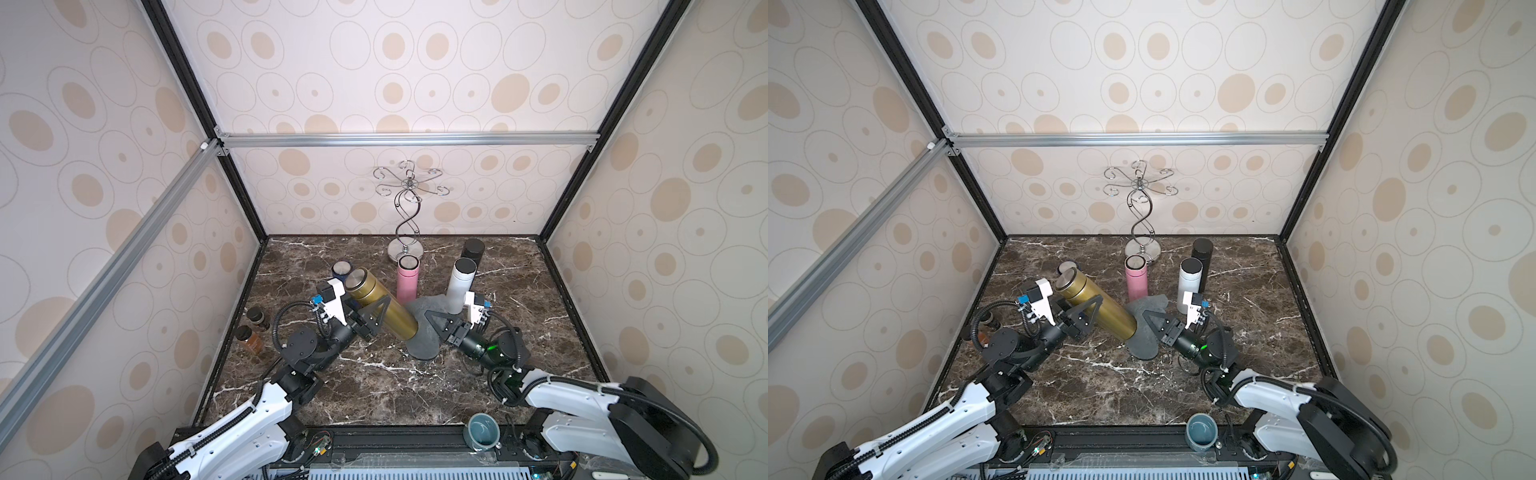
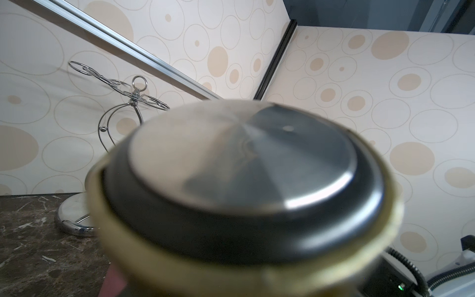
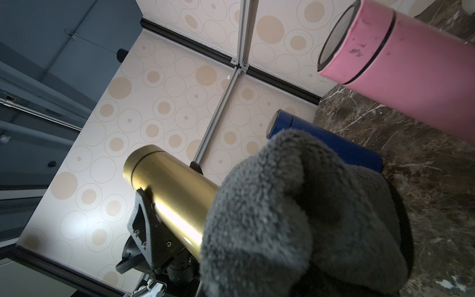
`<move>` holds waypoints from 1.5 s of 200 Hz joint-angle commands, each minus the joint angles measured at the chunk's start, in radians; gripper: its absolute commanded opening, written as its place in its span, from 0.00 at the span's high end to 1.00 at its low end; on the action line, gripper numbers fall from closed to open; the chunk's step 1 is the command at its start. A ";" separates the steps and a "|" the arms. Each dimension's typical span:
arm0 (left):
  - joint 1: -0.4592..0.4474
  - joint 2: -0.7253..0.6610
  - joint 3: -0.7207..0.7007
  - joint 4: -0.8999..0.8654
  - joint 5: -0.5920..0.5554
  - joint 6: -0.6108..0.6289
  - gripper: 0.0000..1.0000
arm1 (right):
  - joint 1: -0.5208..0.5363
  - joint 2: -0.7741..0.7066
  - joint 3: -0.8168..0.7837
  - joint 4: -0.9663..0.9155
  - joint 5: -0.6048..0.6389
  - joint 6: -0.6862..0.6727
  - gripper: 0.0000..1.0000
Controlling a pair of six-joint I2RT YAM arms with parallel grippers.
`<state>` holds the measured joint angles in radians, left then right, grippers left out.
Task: Wipe the surface of the thermos
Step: Wipe the dirt from the surface of the thermos.
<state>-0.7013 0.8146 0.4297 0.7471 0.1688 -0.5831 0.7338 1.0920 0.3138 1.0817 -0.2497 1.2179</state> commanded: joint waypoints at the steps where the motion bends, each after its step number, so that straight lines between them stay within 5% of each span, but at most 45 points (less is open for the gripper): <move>1: 0.000 0.000 0.018 0.098 0.112 0.038 1.00 | -0.007 -0.134 0.129 -0.290 -0.043 -0.113 1.00; 26: -0.001 0.031 -0.009 0.199 0.247 0.052 1.00 | -0.028 -0.157 0.263 -0.418 -0.126 -0.172 1.00; 46: -0.001 0.062 -0.018 0.269 0.339 0.043 1.00 | -0.071 -0.093 0.332 -0.350 -0.235 -0.100 1.00; 106: 0.001 0.119 -0.010 0.304 0.406 0.064 1.00 | -0.097 0.162 0.426 -0.055 -0.439 0.145 1.00; 145: 0.010 0.172 -0.008 0.357 0.403 0.069 1.00 | -0.093 0.174 0.402 -0.066 -0.482 0.144 1.00; 300: 0.057 0.238 0.006 0.405 0.405 0.067 1.00 | -0.093 -0.040 0.257 -0.819 -0.376 -0.226 1.00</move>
<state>-0.6563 1.0603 0.3912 1.0348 0.6010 -0.5266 0.6270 1.0748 0.5659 0.4923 -0.6373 1.0924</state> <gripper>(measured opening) 0.665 0.085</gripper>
